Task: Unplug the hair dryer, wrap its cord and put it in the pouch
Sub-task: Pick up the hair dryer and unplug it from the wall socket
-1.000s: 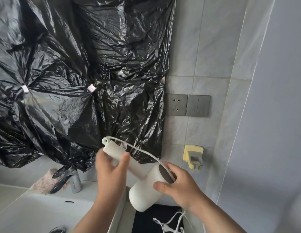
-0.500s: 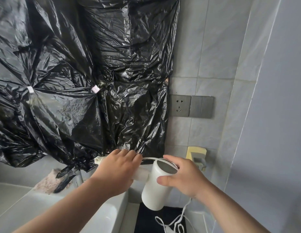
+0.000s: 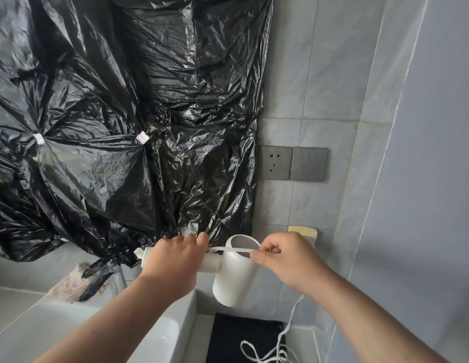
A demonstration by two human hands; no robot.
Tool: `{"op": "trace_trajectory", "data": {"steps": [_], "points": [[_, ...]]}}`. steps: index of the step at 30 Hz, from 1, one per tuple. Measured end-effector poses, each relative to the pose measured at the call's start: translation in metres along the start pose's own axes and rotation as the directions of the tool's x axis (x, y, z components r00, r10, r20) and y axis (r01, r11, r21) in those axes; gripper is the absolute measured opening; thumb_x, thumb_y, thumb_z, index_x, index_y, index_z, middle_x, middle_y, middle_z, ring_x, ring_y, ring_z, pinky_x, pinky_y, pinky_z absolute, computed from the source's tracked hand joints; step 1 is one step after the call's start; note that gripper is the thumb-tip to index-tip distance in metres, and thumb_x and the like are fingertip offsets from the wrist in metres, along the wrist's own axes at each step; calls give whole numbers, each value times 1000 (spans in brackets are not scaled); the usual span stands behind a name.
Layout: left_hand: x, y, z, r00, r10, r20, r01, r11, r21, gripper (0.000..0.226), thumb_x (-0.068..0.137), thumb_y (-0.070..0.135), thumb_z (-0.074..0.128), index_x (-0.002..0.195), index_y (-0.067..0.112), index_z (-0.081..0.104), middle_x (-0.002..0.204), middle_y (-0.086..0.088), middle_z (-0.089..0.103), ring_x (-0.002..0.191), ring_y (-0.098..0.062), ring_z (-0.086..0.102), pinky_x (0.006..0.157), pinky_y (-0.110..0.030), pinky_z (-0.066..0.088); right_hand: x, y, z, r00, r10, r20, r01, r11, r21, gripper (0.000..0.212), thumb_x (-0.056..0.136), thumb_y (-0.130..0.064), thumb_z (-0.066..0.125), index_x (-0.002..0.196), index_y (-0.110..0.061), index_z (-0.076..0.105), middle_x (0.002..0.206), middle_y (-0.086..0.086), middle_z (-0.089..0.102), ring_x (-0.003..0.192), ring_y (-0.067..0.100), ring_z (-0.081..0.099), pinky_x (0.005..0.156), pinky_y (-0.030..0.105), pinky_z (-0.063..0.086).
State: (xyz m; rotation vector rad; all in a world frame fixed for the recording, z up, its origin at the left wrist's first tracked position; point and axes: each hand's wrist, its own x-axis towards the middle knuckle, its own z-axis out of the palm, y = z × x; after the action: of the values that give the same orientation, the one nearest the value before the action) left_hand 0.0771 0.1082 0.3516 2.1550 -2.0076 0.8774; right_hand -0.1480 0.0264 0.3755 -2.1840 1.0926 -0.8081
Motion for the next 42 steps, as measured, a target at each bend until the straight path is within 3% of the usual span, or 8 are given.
{"op": "trace_trajectory", "data": {"steps": [7, 12, 17, 27, 30, 36, 39, 42], "points": [[6, 10, -12, 982, -112, 150, 132, 982, -132, 26, 81, 14, 49, 106, 19, 43, 78, 5, 50, 82, -28, 66, 61, -32, 36, 3, 5, -2, 997, 50, -66, -44, 995, 95, 46, 79, -41, 74, 49, -18, 49, 36, -14, 40, 39, 2, 33, 43, 19, 26], [11, 13, -25, 913, -220, 345, 350, 857, -380, 30, 78, 39, 62, 96, 23, 44, 85, 6, 62, 75, -22, 59, 60, -32, 39, 1, 8, 4, 992, 105, -71, -86, 968, 236, 47, 80, -39, 74, 62, 0, 54, 54, -3, 40, 53, 11, 33, 52, 26, 27], [8, 20, -33, 886, -179, 428, 420, 700, -577, 33, 75, 46, 69, 90, 25, 48, 82, 5, 59, 66, -16, 57, 58, -32, 45, 5, 1, -3, 984, 57, -171, -11, 966, 260, 43, 81, -34, 73, 55, -8, 50, 49, -7, 34, 49, 10, 30, 49, 26, 25], [-4, 31, -41, 851, -209, 483, 496, 625, -603, 32, 85, 50, 58, 99, 23, 47, 88, -1, 63, 66, -18, 59, 64, -38, 52, 3, -6, -10, 988, -5, -157, 31, 986, 163, 27, 79, -35, 73, 63, -15, 63, 49, -10, 51, 50, 7, 44, 55, 28, 37], [-7, 31, -41, 817, -214, 536, 573, 405, -712, 33, 84, 45, 62, 99, 18, 50, 84, -6, 62, 59, -19, 57, 55, -36, 50, 0, -8, -10, 966, -20, -260, 45, 995, 91, 28, 71, -39, 75, 64, -19, 57, 52, -9, 55, 52, 10, 50, 56, 33, 45], [-12, 42, -67, 707, -69, 704, 653, -319, -687, 24, 95, 26, 62, 94, 7, 48, 69, -11, 54, 49, -20, 51, 50, -30, 45, -16, -7, -7, 967, 47, -250, -15, 992, 128, 36, 72, -43, 76, 59, -15, 57, 53, -6, 54, 54, 11, 49, 55, 30, 40], [-19, 53, -80, 724, 116, 680, 637, -489, -595, 23, 90, 26, 63, 90, 8, 50, 63, -8, 52, 47, -20, 47, 47, -26, 41, -21, -2, -9, 981, 132, -144, -86, 953, 289, 40, 79, -42, 72, 68, -4, 65, 58, 0, 52, 57, 14, 46, 60, 29, 36], [-23, 65, -87, 706, 252, 662, 646, -611, -457, 30, 76, 32, 66, 86, 7, 53, 63, -7, 50, 43, -17, 45, 39, -22, 40, -29, -5, -13, 987, 155, -35, -130, 912, 389, 34, 85, -42, 67, 77, -9, 74, 78, 4, 73, 79, 22, 66, 71, 30, 42]]}}
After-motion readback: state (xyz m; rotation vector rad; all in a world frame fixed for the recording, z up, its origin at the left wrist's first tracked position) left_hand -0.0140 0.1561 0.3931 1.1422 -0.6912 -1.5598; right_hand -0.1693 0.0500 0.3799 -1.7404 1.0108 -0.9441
